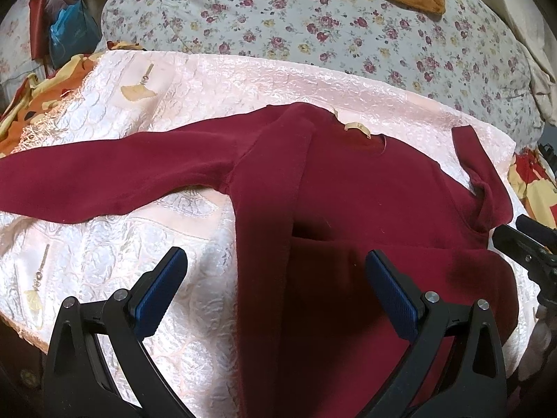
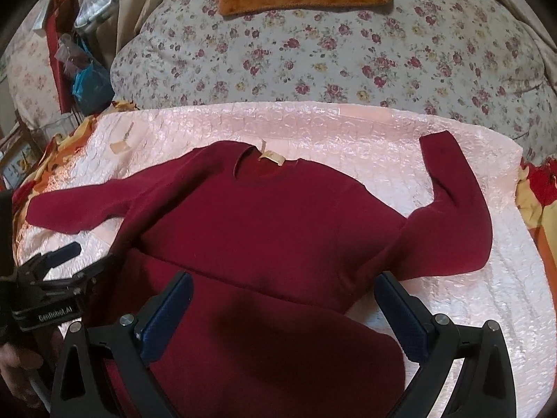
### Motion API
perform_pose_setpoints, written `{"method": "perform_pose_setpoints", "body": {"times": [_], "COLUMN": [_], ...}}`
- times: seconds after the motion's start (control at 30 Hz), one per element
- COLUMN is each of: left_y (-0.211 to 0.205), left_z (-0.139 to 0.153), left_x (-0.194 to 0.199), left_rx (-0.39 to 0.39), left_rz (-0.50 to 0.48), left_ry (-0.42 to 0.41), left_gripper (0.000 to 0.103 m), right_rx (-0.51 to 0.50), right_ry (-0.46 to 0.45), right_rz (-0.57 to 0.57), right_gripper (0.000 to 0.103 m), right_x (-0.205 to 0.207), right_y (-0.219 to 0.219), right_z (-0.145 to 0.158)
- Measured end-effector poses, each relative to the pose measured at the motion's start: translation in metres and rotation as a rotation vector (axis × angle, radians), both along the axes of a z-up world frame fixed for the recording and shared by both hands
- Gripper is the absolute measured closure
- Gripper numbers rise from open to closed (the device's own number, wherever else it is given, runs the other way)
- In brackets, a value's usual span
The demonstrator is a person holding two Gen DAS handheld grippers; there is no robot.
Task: Fold small clothes
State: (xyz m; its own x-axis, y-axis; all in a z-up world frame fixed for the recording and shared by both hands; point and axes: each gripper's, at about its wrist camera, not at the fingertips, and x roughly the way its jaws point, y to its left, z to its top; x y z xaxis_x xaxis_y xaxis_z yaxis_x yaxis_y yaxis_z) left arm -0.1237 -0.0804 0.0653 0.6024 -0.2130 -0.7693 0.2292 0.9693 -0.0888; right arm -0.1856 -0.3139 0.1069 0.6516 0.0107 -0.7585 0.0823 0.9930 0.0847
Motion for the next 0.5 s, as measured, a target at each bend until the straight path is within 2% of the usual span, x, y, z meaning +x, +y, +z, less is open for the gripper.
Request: {"method": "perform_pose_setpoints", "body": {"times": [0.2,0.5], "left_y": [0.0,0.003], "left_z": [-0.001,0.002], "left_x": [0.003,0.012], "left_rx": [0.003,0.0], "left_rz": [0.006,0.036], "left_ry": [0.003,-0.004], "left_gripper": [0.001,0.001], "right_rx": [0.065,0.019], "right_ry": [-0.014,-0.009], "right_rz": [0.002,0.02], "right_gripper": [0.0,0.0], "right_x": [0.009,0.024], "right_y": [0.002,0.017], "right_z": [-0.005,-0.004]}}
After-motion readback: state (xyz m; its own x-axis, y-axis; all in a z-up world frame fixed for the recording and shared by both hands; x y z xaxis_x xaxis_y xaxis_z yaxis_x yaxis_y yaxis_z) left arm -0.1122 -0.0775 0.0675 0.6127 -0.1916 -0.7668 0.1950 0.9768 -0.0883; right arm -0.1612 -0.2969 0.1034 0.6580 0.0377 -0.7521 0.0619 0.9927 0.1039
